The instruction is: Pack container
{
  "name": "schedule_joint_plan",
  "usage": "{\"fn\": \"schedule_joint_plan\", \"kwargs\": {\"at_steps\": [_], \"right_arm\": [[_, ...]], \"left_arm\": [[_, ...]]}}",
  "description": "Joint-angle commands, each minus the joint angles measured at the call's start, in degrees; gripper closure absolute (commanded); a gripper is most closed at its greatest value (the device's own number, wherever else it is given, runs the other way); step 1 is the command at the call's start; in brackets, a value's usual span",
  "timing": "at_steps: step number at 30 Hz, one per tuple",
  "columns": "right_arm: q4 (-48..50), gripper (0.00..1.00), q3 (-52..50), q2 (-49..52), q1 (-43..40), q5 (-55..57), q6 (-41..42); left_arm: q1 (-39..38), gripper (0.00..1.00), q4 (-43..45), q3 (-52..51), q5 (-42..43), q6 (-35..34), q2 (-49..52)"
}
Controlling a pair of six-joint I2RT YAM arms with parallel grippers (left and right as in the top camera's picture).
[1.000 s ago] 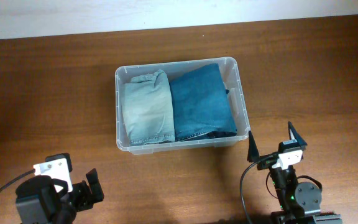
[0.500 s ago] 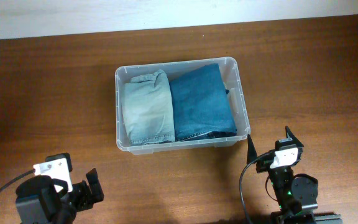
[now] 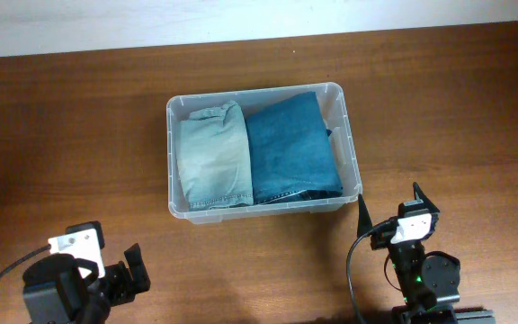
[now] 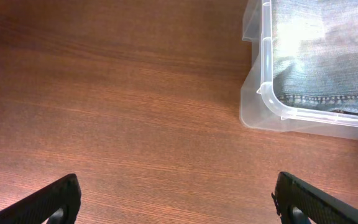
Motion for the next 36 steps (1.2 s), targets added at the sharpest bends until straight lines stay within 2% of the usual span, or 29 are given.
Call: {"fn": "schedule_joint_plan", "kwargs": {"at_steps": [1,4,7,15,21,27,36], "right_arm": [[-0.4,0.02,-0.3,-0.1,0.3,0.7,0.0],[-0.4,0.02,-0.3,-0.1,0.3,0.7,0.0],[-0.4,0.02,-0.3,-0.1,0.3,0.7,0.0],[-0.4,0.02,-0.3,-0.1,0.3,0.7,0.0],[-0.4,0.02,-0.3,-0.1,0.3,0.7,0.0],[-0.4,0.02,-0.3,-0.1,0.3,0.7,0.0],[-0.4,0.01,-0.3,-0.1,0.3,0.7,0.0]], "left_arm": [[0.1,0.01,0.5,-1.2,0.4,0.1,-0.4],[0.1,0.01,1.9,-4.2,-0.2,0.1,-0.4],[0.1,0.01,7.1,-9.3,-1.2,0.1,-2.2],[0.1,0.01,40.6,-30.1,9.5,0.1,-17.0],[0.1,0.01,59.4,-41.9,11.4,0.1,-25.0],[0.1,0.01,77.6,-51.5,11.0,0.0,-26.2],[-2.7,0.01,72.3,-51.3,1.6,0.3,-29.9]]}}
